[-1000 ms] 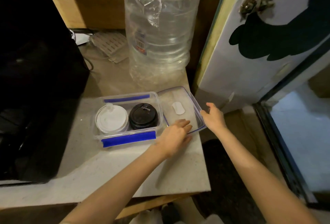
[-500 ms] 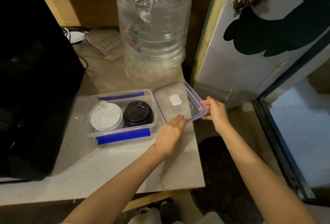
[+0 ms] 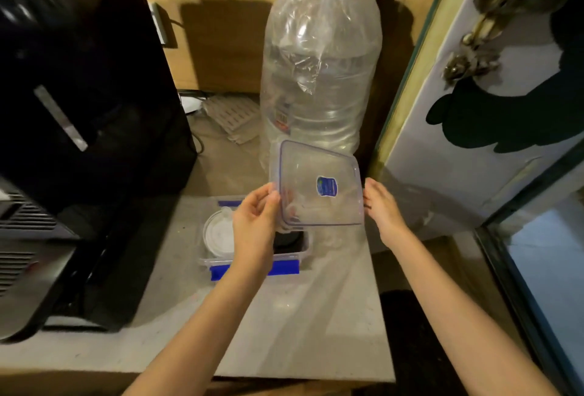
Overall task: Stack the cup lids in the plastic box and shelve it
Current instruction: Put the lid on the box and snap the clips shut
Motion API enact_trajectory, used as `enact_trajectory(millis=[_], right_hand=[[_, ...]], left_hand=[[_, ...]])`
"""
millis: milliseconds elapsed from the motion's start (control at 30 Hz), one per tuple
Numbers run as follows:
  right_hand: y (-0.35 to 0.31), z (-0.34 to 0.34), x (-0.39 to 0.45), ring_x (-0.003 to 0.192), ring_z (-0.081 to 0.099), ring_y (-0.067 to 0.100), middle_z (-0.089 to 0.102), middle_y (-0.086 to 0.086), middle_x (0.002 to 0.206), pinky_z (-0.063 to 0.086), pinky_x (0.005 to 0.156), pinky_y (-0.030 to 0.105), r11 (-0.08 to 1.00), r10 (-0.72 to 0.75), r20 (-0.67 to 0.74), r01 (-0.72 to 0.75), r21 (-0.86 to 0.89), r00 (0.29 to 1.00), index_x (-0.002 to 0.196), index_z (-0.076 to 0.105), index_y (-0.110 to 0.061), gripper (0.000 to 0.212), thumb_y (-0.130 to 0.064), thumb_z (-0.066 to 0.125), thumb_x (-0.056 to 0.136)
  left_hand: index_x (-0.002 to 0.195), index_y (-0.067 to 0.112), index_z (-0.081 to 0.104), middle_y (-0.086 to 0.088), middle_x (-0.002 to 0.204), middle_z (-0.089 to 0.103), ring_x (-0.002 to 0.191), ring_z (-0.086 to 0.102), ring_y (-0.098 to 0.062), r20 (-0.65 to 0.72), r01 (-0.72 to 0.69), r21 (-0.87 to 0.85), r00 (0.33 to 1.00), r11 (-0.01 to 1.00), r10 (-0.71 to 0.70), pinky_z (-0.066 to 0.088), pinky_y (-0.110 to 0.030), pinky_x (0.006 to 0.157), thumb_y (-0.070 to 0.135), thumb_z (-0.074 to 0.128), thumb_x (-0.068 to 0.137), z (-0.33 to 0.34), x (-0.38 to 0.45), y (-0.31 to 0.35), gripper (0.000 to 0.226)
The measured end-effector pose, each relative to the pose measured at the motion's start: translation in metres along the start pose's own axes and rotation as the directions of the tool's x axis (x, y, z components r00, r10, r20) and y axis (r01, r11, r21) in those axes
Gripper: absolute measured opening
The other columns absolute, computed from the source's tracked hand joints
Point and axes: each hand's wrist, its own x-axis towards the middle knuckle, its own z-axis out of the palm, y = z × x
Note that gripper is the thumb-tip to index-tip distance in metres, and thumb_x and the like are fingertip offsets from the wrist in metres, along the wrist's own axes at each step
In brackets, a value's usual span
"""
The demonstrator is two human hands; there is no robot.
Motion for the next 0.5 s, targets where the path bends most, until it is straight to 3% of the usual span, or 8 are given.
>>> enact_trajectory(millis=[100, 167, 233, 333, 400, 500], right_hand=[[-0.002, 0.021, -0.003, 0.112, 0.057, 0.036, 0.055, 0.023, 0.128, 0.044, 0.101, 0.048, 0.993, -0.026, -0.003, 0.027, 0.114, 1.0, 0.129, 0.046, -0.004, 0.036, -0.015, 0.047, 0.094], [0.0, 0.04, -0.009, 0.095, 0.062, 0.033, 0.059, 0.027, 0.115, 0.051, 0.09, 0.04, 0.989, -0.082, -0.005, 0.082, 0.124, 0.997, 0.125, 0.047, 0.001, 0.034, -0.007, 0.049, 0.092], [0.003, 0.058, -0.019, 0.087, 0.063, 0.025, 0.06, 0.02, 0.106, 0.053, 0.086, 0.036, 0.99, -0.11, -0.007, 0.11, 0.086, 0.994, 0.121, 0.049, 0.002, 0.032, -0.007, 0.052, 0.091], [0.009, 0.087, -0.036, 0.098, 0.055, 0.017, 0.056, 0.003, 0.107, 0.044, 0.084, 0.027, 0.976, -0.19, -0.006, 0.188, -0.114, 0.982, 0.122, 0.05, -0.003, 0.032, -0.016, 0.051, 0.092], [0.014, 0.098, -0.045, 0.098, 0.05, 0.012, 0.052, -0.001, 0.106, 0.039, 0.079, 0.023, 0.952, -0.231, -0.003, 0.225, -0.205, 0.973, 0.123, 0.049, -0.005, 0.032, -0.019, 0.048, 0.094], [0.026, 0.103, -0.05, 0.097, 0.057, 0.02, 0.058, 0.007, 0.111, 0.049, 0.075, 0.031, 0.934, -0.229, 0.009, 0.222, -0.278, 0.973, 0.121, 0.048, -0.007, 0.03, -0.022, 0.043, 0.096]], left_hand=[[0.116, 0.0, 0.055, -0.006, 0.083, 0.074, 0.07, 0.071, -0.013, -0.006, 0.079, -0.111, 0.997, 0.991, -0.08, 0.059, -0.022, 0.061, 0.009, 0.048, 0.091, -0.031, 0.011, 0.012, 0.027], [0.122, 0.004, 0.05, -0.004, 0.084, 0.074, 0.069, 0.071, -0.007, -0.092, 0.073, -0.081, 0.993, 0.994, -0.08, 0.059, -0.022, 0.064, 0.009, 0.047, 0.092, -0.052, 0.017, 0.015, 0.031], [0.13, 0.006, 0.044, -0.009, 0.105, 0.068, 0.076, 0.068, -0.005, -0.193, 0.054, 0.111, 0.981, 0.992, -0.031, 0.055, -0.025, 0.076, 0.012, 0.048, 0.092, -0.064, 0.02, 0.013, 0.038], [0.135, 0.013, 0.038, -0.009, 0.128, 0.055, 0.103, 0.059, -0.019, -0.263, 0.057, 0.412, 0.963, 0.909, 0.058, 0.049, -0.031, 0.084, 0.022, 0.048, 0.092, -0.083, 0.019, 0.005, 0.045], [0.135, 0.014, 0.038, -0.011, 0.127, 0.057, 0.099, 0.059, -0.021, -0.245, 0.047, 0.51, 0.965, 0.859, 0.093, 0.051, -0.032, 0.077, 0.023, 0.049, 0.092, -0.091, 0.017, 0.0, 0.045], [0.129, 0.011, 0.044, -0.01, 0.118, 0.06, 0.086, 0.056, -0.016, -0.231, 0.09, 0.574, 0.971, 0.814, 0.056, 0.049, -0.027, 0.066, 0.022, 0.045, 0.094, -0.099, 0.02, -0.007, 0.037]])
